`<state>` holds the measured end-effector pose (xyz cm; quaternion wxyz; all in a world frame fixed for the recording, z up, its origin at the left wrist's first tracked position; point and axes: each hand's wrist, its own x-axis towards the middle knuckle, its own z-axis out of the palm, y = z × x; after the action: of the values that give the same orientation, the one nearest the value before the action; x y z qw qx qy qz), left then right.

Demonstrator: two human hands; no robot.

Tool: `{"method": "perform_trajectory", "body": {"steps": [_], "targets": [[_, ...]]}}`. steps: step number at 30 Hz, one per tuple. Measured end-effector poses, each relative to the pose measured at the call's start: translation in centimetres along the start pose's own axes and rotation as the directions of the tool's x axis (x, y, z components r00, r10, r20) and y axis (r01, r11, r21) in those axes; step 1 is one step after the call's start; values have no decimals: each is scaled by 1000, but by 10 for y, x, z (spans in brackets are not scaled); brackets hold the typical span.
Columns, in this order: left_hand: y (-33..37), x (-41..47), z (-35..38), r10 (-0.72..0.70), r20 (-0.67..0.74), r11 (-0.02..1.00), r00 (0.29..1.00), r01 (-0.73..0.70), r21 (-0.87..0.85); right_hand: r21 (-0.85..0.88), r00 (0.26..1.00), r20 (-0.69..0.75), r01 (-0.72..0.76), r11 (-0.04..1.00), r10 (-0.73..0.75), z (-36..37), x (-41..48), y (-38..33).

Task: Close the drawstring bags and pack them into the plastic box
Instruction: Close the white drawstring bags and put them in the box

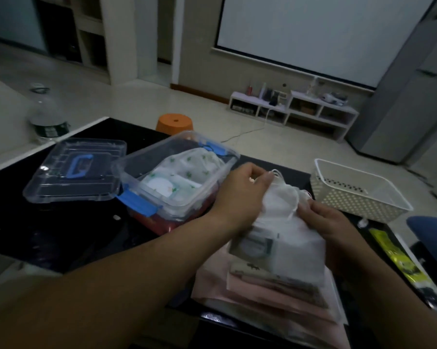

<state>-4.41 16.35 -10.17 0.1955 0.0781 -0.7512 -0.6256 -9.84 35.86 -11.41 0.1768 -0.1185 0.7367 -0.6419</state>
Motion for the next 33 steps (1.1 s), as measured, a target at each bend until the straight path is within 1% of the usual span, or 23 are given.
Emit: {"method": "perform_trajectory", "body": {"steps": [2, 4, 7, 9, 11, 12, 13, 14, 15, 16, 17, 18, 19, 20, 21, 22, 23, 24, 26, 28, 30, 31, 33], "targets": [[20, 8, -22, -8, -15, 1000, 1000, 8, -10, 43, 1000, -12, -9, 999, 10, 19, 5, -13], [40, 19, -50, 25, -39, 1000, 999, -24, 18, 102, 999, -38, 9, 995, -5, 39, 16, -30], [56, 33, -100, 145, -136, 978, 980, -121, 171, 168, 998, -56, 40, 985, -31, 82, 44, -55], [53, 43, -130, 191, -207, 950, 959, -129, 283, 175, 997, -66, 45, 983, -34, 114, 68, -67], [41, 52, -155, 219, -258, 904, 941, -96, 417, 102, 998, -55, 41, 994, -36, 145, 92, -71], [35, 55, -163, 226, -255, 863, 940, -71, 500, 10, 997, -59, 44, 999, -43, 157, 105, -69], [29, 56, -168, 218, -230, 820, 949, -51, 570, -169, 996, -69, 53, 984, -65, 166, 114, -66], [23, 58, -173, 182, -185, 786, 966, -29, 618, -408, 992, -74, 60, 911, -99, 175, 122, -62], [19, 57, -174, 113, -113, 753, 987, -11, 658, -639, 984, -85, 66, 766, -156, 180, 126, -56], [13, 57, -174, 22, -20, 710, 1000, -2, 704, -800, 965, -98, 69, 596, -244, 184, 127, -51], [9, 55, -174, -73, 81, 651, 994, -14, 759, -870, 938, -80, 99, 482, -338, 189, 125, -48], [6, 53, -172, -158, 165, 584, 974, -42, 811, -912, 904, -20, 158, 379, -426, 193, 122, -46], [4, 51, -170, -231, 228, 513, 946, -80, 855, -939, 890, 72, 212, 270, -450, 197, 121, -46], [3, 48, -168, -274, 273, 460, 922, -123, 879, -953, 902, 155, 244, 180, -403, 201, 119, -46], [1, 47, -165, -293, 296, 436, 909, -148, 888, -953, 914, 204, 268, 144, -349, 203, 117, -45], [0, 48, -162, -289, 298, 434, 910, -153, 888, -943, 922, 212, 280, 179, -324, 204, 116, -42], [0, 48, -156, -257, 288, 443, 922, -153, 883, -920, 919, 176, 282, 272, -354, 199, 111, -41], [2, 49, -151, -202, 270, 475, 942, -147, 868, -875, 900, 110, 289, 387, -423, 192, 107, -41], [9, 48, -139, -40, 223, 623, 974, -150, 768, -757, 851, -12, 335, 561, -525, 169, 94, -39], [22, 39, -121, 145, 178, 776, 973, -224, 590, -688, 853, -75, 331, 646, -516, 136, 80, -34], [34, 27, -94, 255, 173, 838, 951, -307, 451, -674, 865, -167, 250, 695, -473, 92, 65, -25], [35, 23, -84, 257, 182, 851, 949, -312, 423, -656, 865, -231, 200, 728, -446, 74, 61, -19], [25, 21, -54, 166, 231, 880, 959, -250, 403, -598, 841, -384, 88, 796, -381, 32, 51, -3]]}}
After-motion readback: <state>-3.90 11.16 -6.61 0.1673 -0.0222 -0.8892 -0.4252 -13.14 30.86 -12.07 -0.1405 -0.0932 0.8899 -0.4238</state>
